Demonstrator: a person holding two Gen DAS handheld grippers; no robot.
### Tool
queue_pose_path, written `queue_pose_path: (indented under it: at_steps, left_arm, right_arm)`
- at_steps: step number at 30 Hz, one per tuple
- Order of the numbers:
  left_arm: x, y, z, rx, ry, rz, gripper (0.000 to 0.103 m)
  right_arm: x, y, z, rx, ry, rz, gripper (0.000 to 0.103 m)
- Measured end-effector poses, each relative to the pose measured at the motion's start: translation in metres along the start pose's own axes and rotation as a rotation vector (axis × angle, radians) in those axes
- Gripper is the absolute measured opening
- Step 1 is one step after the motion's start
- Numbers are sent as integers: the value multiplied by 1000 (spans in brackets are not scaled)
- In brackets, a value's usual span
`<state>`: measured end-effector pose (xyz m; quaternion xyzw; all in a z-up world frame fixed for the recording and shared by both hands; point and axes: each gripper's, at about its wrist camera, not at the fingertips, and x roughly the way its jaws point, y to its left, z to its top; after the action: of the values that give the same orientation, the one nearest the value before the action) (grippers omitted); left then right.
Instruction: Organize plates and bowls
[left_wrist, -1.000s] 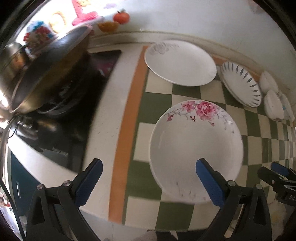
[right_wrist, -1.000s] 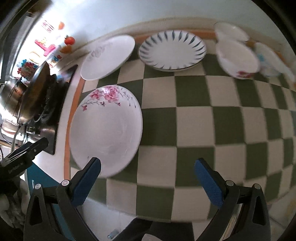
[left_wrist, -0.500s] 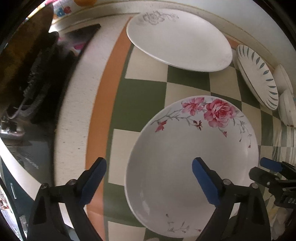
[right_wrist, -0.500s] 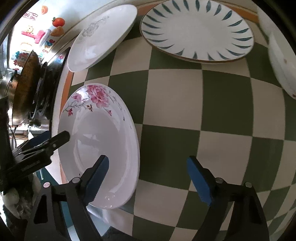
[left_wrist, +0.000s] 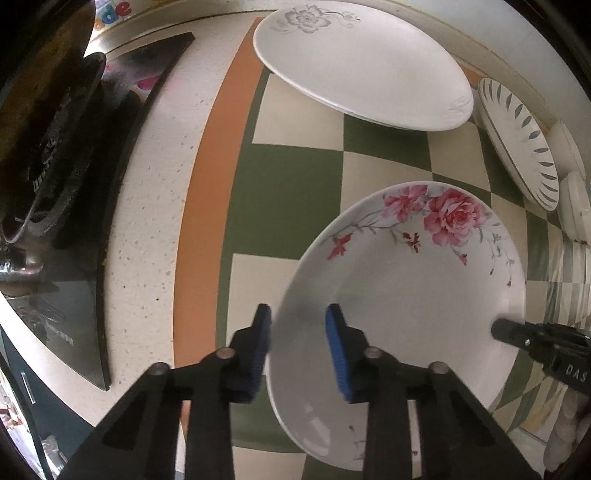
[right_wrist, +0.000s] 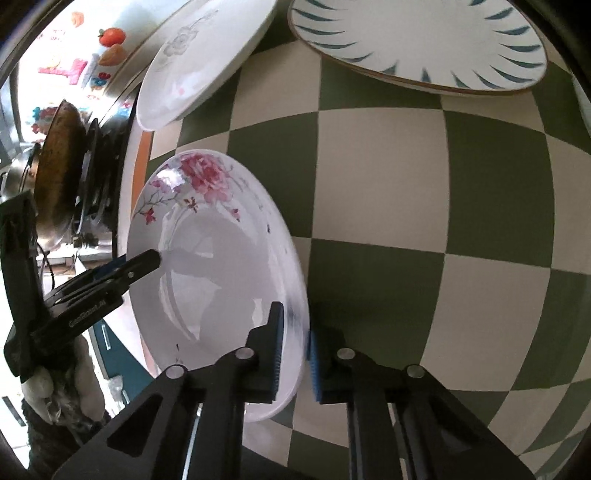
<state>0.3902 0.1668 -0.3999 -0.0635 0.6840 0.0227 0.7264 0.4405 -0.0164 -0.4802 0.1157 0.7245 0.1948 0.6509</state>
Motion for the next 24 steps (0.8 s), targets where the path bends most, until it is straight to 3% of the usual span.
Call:
queue_pose_path:
  at_steps: [12,17,24]
  left_arm:
    - [-7,9,-28,13,5,-23,22]
    - [-27,2,-46,47,-11,-45,22]
    - [-54,-20,-42,134,-40,-77,22]
  right_arm:
    - [-8,-10,-12,14,-21,-4,11]
    - [-31,-20,-25,20,-54,1,11]
    - [-77,-54,-42,67,-107,1,11]
